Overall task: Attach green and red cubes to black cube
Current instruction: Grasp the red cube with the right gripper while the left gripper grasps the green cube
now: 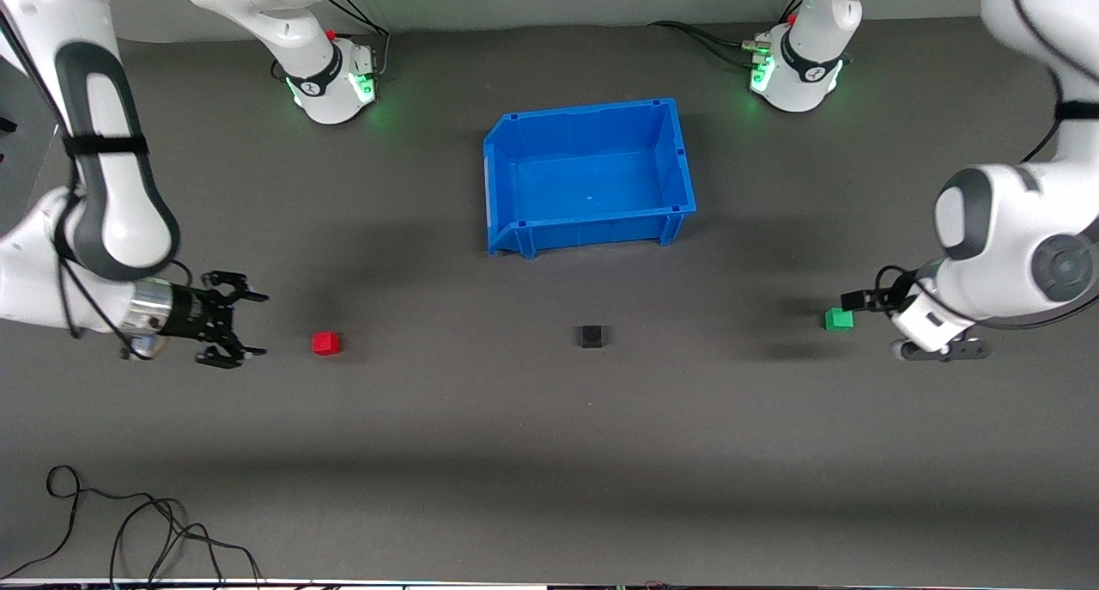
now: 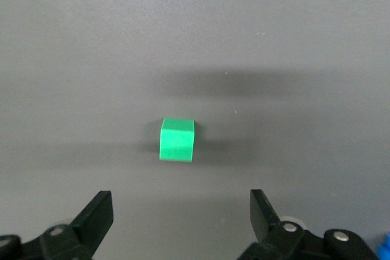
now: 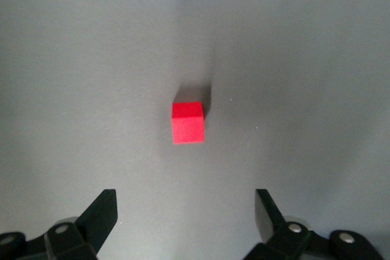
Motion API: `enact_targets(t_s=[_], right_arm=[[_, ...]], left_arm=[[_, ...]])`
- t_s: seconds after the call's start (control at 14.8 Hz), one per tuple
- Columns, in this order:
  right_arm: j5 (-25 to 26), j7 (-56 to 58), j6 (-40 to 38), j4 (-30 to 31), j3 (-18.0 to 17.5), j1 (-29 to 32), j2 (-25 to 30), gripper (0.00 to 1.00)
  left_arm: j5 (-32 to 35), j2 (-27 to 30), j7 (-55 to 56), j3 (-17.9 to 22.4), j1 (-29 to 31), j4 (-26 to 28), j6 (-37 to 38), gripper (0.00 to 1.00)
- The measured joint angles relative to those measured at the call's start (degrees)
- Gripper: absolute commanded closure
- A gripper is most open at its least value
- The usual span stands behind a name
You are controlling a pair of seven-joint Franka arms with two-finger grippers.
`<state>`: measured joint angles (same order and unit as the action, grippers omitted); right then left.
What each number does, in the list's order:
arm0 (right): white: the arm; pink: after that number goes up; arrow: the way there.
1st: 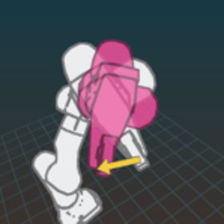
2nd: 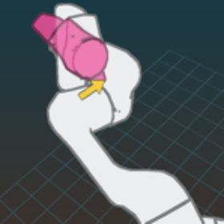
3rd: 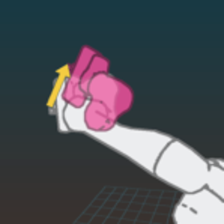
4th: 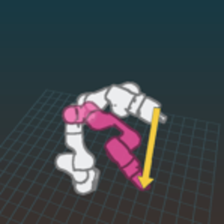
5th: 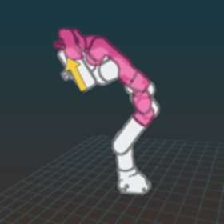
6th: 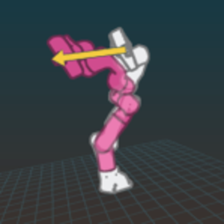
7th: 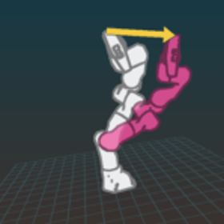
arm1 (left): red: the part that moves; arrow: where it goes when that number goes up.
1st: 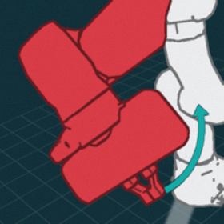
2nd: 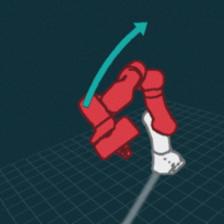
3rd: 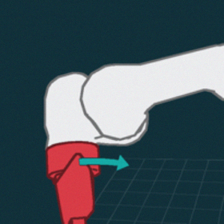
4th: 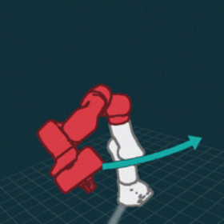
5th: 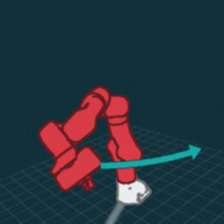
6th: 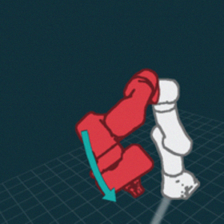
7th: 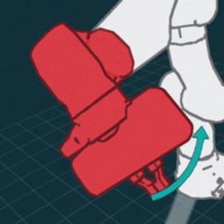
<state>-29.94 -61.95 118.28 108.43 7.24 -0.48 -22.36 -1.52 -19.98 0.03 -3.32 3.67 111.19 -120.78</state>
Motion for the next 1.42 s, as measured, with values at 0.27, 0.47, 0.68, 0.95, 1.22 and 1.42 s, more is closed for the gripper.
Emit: enact_targets(t_s=[0.27, 0.47, 0.68, 0.95, 1.22, 1.42], right_arm=[[-3.24, 2.22, 5.07, 0.20, -0.14, -0.01, -6.44, 0.00], [-4.49, 2.40, 7.84, 0.23, -0.48, -0.73, -8.86, 0.00], [-5.35, 2.40, 10.33, 0.49, -0.55, -2.13, -10.32, 0.00], [-7.10, 3.55, 11.27, 0.81, -0.56, -2.97, -11.12, 0.29], [-7.20, 4.73, 11.28, 0.93, -0.51, -2.94, -11.12, 0.55], [-7.21, 4.94, 11.29, 0.94, -0.49, -2.92, -11.11, 0.63]], left_arm=[[0.45, -4.65, -2.54, -0.12, -0.30, 1.99, -5.41, 0.19], [2.49, -6.85, -2.78, -0.26, -0.81, 2.10, -6.82, 0.20], [4.52, -8.76, -2.78, -0.31, -1.42, 2.08, -7.80, 0.24], [5.44, -10.80, -2.83, -0.04, -1.32, 1.53, -9.13, 0.35], [5.55, -11.59, -2.89, 0.04, -1.27, 0.14, -9.23, 0.41], [5.55, -11.95, -2.89, 0.10, -1.06, -0.95, -9.23, 0.48]])
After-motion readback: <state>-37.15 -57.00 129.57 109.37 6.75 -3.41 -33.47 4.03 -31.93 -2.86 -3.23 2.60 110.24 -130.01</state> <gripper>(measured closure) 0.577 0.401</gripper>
